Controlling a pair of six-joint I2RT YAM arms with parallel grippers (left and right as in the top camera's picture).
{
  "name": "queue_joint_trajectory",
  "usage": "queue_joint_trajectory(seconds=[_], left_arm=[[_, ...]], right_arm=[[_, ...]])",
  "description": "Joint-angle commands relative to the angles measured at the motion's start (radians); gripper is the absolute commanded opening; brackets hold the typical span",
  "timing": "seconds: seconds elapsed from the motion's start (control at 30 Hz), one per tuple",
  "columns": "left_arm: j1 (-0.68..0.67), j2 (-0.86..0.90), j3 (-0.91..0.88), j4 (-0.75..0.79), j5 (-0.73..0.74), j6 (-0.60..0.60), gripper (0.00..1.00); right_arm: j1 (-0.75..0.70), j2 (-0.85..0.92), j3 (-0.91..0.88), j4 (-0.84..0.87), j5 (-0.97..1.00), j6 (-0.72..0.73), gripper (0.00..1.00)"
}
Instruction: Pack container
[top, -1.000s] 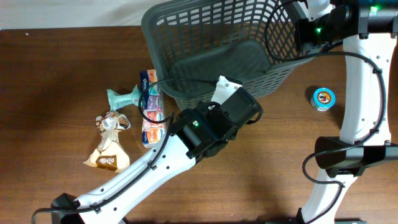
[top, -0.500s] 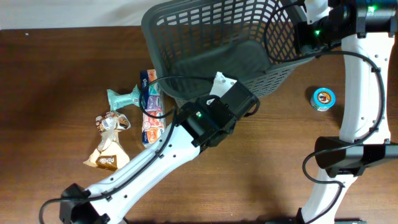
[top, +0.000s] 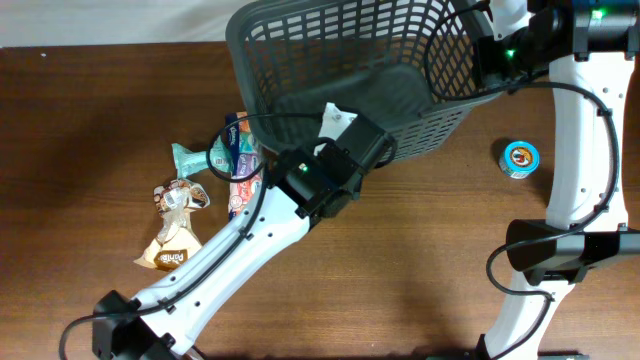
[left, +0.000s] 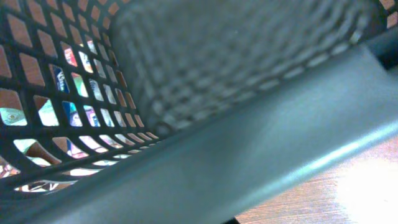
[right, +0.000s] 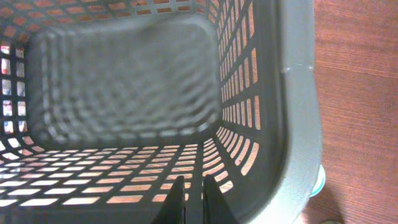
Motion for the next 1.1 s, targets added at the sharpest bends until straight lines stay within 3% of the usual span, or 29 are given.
queue_joint_trajectory(seconds=[0.0, 0.57, 1.07], left_arm=[[0.027, 0.003, 0.019, 0.003, -0.015, -0.012, 0.02], [0.051, 0.003, 0.019, 0.003, -0.015, -0.012, 0.02], [0.051, 0.003, 0.019, 0.002, -0.015, -0.011, 0.02]], right_arm=[[0.01, -0.003, -0.005, -0.007, 0.01, 0.008, 0.04], [0.011, -0.002, -0.005, -0.014, -0.016, 0.008, 0.04], [0.042, -0.002, -0.126, 0.06, -0.014, -0.008, 0.04]])
